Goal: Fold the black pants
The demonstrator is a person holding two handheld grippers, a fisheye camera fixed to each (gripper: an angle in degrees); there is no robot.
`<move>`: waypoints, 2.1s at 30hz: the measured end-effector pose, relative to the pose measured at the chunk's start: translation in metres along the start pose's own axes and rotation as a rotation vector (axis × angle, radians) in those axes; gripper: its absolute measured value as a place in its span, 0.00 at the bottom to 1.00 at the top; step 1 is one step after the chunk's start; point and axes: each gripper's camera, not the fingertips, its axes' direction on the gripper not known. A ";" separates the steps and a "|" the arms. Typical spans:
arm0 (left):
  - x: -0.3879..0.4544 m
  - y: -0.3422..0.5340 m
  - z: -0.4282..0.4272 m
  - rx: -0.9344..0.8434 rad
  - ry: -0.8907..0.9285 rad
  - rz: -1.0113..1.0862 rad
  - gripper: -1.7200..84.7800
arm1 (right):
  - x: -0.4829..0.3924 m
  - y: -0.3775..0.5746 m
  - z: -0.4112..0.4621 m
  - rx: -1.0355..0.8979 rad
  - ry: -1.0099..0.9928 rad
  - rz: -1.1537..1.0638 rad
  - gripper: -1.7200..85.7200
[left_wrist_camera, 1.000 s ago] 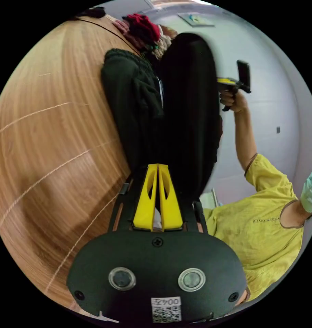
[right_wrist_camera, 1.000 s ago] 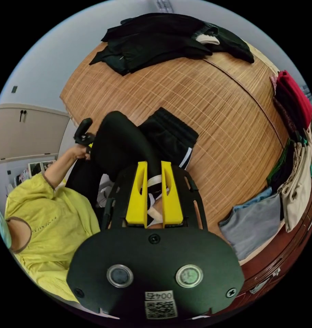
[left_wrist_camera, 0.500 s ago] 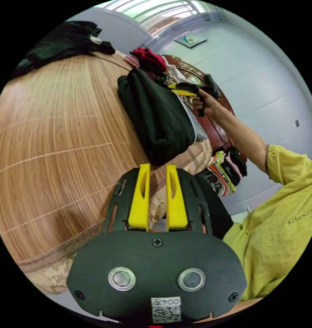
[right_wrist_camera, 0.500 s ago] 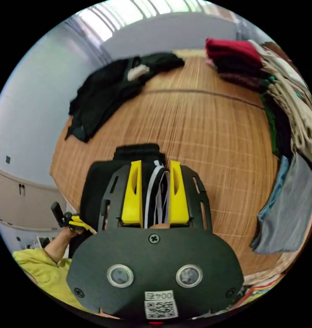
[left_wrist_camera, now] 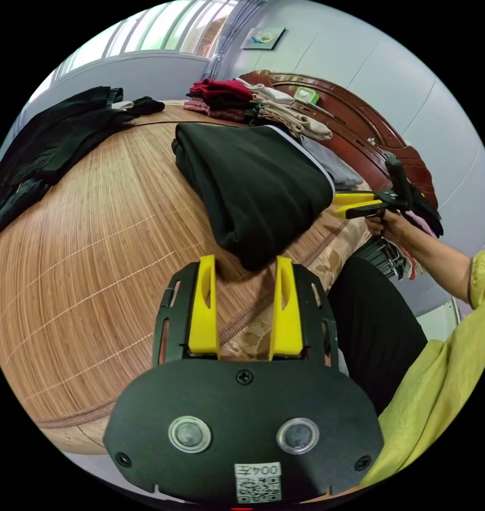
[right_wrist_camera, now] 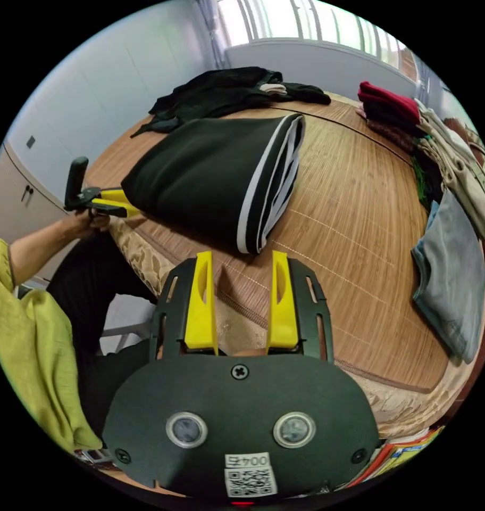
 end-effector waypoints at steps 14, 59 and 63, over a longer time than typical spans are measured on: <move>0.001 -0.024 -0.085 -0.052 0.111 0.014 0.08 | -0.019 0.015 -0.034 -0.050 -0.100 -0.076 0.05; -0.136 -0.106 -0.024 -0.113 0.253 -0.180 0.08 | 0.100 -0.042 0.053 0.160 -0.363 0.357 0.11; -0.064 -0.104 -0.095 -0.036 0.067 0.048 0.07 | 0.065 -0.036 0.002 0.226 -0.283 0.238 0.10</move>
